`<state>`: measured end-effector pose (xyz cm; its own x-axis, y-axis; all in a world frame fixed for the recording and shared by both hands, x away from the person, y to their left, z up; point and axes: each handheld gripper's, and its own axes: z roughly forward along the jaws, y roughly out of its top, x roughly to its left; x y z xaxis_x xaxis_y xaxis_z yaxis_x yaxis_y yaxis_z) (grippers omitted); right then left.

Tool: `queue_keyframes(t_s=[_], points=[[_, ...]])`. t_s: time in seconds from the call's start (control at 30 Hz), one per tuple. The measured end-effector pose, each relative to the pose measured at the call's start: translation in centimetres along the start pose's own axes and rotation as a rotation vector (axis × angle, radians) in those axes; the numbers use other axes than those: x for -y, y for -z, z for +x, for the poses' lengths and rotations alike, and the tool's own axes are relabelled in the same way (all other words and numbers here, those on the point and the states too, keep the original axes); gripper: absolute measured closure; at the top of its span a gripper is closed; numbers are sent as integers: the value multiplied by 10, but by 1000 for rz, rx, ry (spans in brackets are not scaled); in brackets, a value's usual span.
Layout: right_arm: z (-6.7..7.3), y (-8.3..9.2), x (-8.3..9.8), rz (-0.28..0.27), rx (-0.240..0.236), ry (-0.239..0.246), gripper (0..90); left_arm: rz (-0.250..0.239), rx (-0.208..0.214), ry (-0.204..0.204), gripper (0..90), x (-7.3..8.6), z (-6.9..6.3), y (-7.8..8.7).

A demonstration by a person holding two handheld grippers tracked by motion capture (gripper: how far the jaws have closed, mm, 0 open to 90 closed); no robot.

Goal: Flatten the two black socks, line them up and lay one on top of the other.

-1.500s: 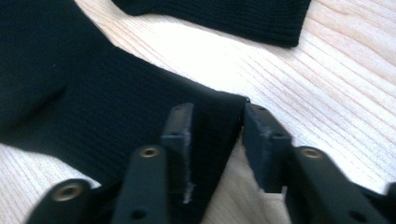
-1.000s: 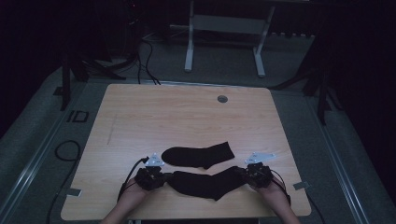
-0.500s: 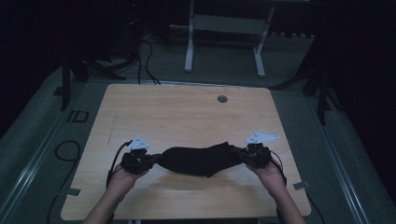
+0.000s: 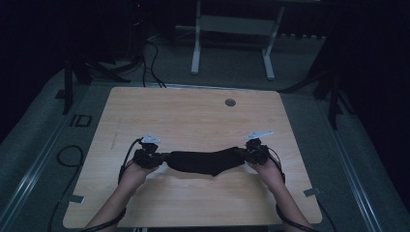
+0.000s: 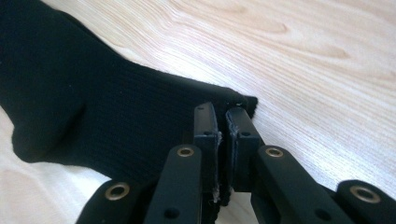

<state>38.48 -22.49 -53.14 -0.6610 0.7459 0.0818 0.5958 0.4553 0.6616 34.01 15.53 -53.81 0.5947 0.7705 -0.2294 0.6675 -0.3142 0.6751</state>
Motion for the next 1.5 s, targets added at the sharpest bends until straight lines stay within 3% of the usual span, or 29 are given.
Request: queue_keyframes(t_s=[0.23,0.4,0.67,0.8,0.87,0.9,0.97,1.03,1.3,1.37,1.5], points=[[-5,-13,5,25,13,-9,831,38,-38,-14,872,2,3,-15],[-7,-14,8,9,4,-23,805,39,-33,-7,871,3,7,-20],[-16,-10,11,8,23,-45,800,19,-12,5,868,-9,13,-34],[-19,-8,11,7,30,-52,686,13,-9,-3,845,-15,14,-38],[-19,-6,10,2,37,-53,611,18,7,-6,785,-16,14,-38],[-20,-5,9,-4,36,-53,552,23,13,-13,708,-16,13,-38],[-20,-3,8,-10,22,-56,492,25,-8,-31,605,-16,12,-36],[-20,-2,6,-7,12,-51,444,-4,-23,-27,515,-16,12,-33],[-14,12,-2,-47,-13,-48,261,-27,-31,-27,224,-17,10,-16],[-13,15,-3,-54,-14,-29,171,-32,-27,-33,139,-17,7,-11],[-12,18,-3,-62,9,-9,138,-56,-29,-44,76,-16,0,-4]])
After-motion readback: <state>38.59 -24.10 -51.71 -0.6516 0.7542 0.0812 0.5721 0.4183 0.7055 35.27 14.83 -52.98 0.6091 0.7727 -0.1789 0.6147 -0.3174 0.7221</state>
